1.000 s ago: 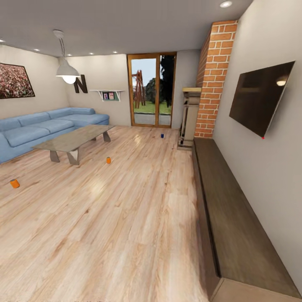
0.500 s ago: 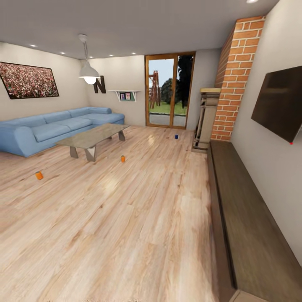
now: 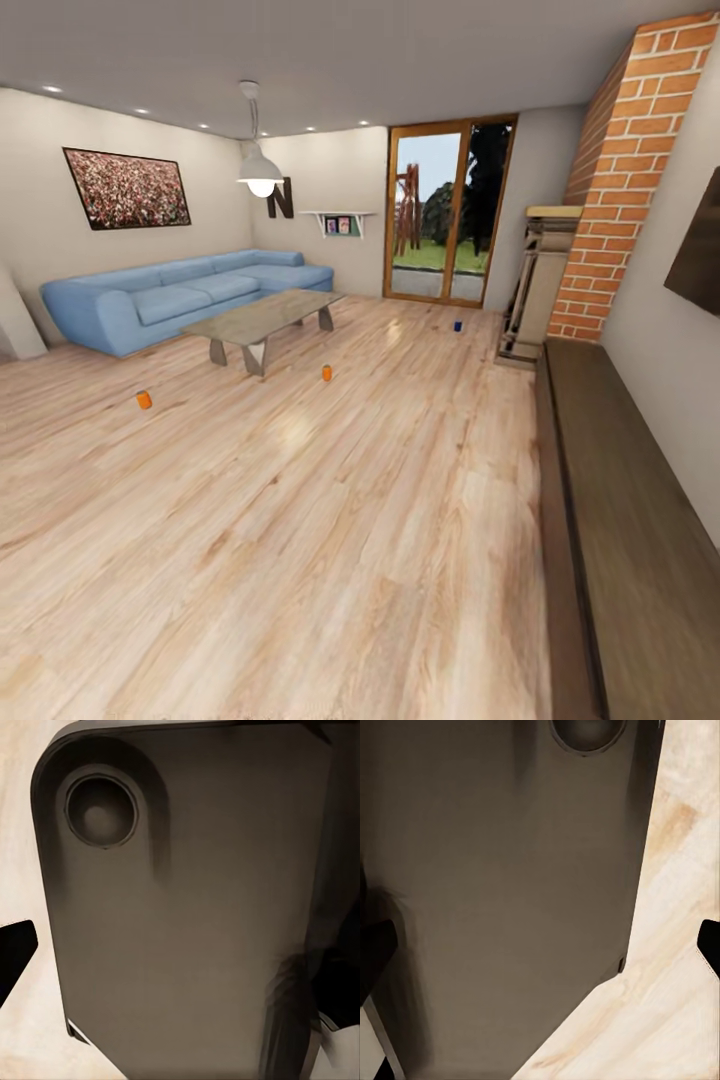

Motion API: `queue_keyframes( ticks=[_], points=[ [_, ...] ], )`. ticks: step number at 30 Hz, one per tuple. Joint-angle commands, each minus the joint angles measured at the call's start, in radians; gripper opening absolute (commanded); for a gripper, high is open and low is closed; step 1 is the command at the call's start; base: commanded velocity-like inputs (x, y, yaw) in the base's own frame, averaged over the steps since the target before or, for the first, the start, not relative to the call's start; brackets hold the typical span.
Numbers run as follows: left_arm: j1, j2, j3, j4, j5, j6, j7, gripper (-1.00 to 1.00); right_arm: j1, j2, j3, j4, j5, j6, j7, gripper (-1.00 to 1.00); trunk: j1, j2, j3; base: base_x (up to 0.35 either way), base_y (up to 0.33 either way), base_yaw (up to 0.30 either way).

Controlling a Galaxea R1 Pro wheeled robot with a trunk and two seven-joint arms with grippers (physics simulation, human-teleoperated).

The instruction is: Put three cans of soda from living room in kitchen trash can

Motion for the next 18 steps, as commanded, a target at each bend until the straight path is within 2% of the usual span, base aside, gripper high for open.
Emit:
queue_keyframes(
  ticks=[1,18],
  points=[
    [0.000,0.000,0.000,0.000,0.000,0.000,0.000,1.00,0.000,0.000,0.000,0.000,0.000,0.000,0.000,1.00,0.000,0.000,0.000,0.000,0.000,0.250],
    [0.000,-0.002,0.000,0.000,0.000,0.000,0.001,1.00,0.000,0.000,-0.001,0.002,-0.001,0.000,0.000,1.00,0.000,0.000,-0.001,0.000,0.000,0.252]
  ],
)
